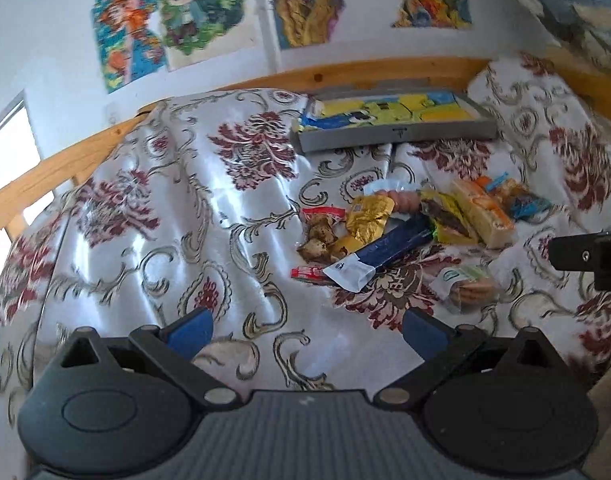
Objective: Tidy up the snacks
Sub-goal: 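Lower left tool onto the blue stick snack and close while right tool approaches the round biscuit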
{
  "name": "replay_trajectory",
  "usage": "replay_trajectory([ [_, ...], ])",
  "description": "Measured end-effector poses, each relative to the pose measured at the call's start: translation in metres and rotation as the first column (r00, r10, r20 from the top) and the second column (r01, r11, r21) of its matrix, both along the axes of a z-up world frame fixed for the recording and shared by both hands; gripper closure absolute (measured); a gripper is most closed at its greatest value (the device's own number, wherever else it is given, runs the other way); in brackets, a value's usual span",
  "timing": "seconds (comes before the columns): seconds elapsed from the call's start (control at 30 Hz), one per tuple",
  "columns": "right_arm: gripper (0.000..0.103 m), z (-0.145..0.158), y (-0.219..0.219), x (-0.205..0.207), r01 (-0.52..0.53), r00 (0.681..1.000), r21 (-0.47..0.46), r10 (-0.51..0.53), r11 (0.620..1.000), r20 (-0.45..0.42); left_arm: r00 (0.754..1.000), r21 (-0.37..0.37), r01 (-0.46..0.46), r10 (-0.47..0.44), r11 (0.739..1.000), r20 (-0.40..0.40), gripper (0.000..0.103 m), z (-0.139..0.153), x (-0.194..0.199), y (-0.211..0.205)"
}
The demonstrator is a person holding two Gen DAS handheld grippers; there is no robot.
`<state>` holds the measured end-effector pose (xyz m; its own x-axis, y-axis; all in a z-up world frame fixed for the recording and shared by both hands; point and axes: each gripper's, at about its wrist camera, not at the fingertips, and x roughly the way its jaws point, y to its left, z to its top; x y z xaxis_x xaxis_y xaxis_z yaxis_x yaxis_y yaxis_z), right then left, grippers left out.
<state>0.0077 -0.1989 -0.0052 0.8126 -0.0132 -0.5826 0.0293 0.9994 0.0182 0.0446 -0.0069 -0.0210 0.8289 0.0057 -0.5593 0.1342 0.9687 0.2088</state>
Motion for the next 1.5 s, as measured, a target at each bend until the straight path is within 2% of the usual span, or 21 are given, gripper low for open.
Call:
replay_trajectory([
  [0.1,0.001,-0.004,0.003,0.012,-0.074,0.997,-0.058,0.073,0.996,-0.021,1.000,0.016,0.027,-0.026,1.000,-0.016,0.000,-0.003,0.015,0.001],
  [0.33,0.001,-0.013,0.012,0.039,-0.216,0.975,-0.091,0.211,0.972,-0.067,0.992,-0.035,0.079,-0.082,0.996,-0.095,0.000,-0.012,0.063,0.007],
  [0.57,0.001,-0.026,0.013,0.065,-0.248,0.964,0.011,0.248,0.969,-0.098,0.980,-0.043,0.152,-0.156,0.987,-0.124,0.000,-0.022,0.107,0.000],
  [0.73,0.001,-0.035,0.016,0.078,-0.270,0.953,0.084,0.278,0.959,-0.121,0.962,-0.032,0.227,-0.229,0.973,-0.150,0.001,-0.031,0.130,-0.005],
  [0.87,0.009,-0.040,0.018,0.087,-0.264,0.951,0.115,0.279,0.958,-0.135,0.944,-0.016,0.289,-0.288,0.957,-0.158,0.001,-0.035,0.143,-0.010],
  [1.0,0.013,-0.045,0.018,0.090,-0.266,0.946,0.136,0.286,0.954,-0.154,0.922,-0.012,0.348,-0.344,0.937,-0.179,0.007,-0.038,0.155,-0.016],
  [1.1,0.014,-0.047,0.018,0.092,-0.266,0.945,0.145,0.288,0.953,-0.158,0.897,-0.019,0.393,-0.388,0.919,-0.209,0.015,-0.041,0.164,-0.020],
  [1.27,0.019,-0.050,0.017,0.095,-0.252,0.945,0.157,0.278,0.955,-0.172,0.849,0.010,0.487,-0.470,0.873,-0.240,0.028,-0.047,0.168,-0.030],
  [1.37,0.021,-0.051,0.018,0.097,-0.252,0.944,0.156,0.278,0.955,-0.177,0.831,0.021,0.512,-0.489,0.859,-0.265,0.041,-0.050,0.171,-0.034],
  [1.5,0.021,-0.053,0.020,0.099,-0.251,0.942,0.156,0.279,0.955,-0.187,0.813,0.017,0.533,-0.506,0.846,-0.289,0.050,-0.053,0.175,-0.038],
])
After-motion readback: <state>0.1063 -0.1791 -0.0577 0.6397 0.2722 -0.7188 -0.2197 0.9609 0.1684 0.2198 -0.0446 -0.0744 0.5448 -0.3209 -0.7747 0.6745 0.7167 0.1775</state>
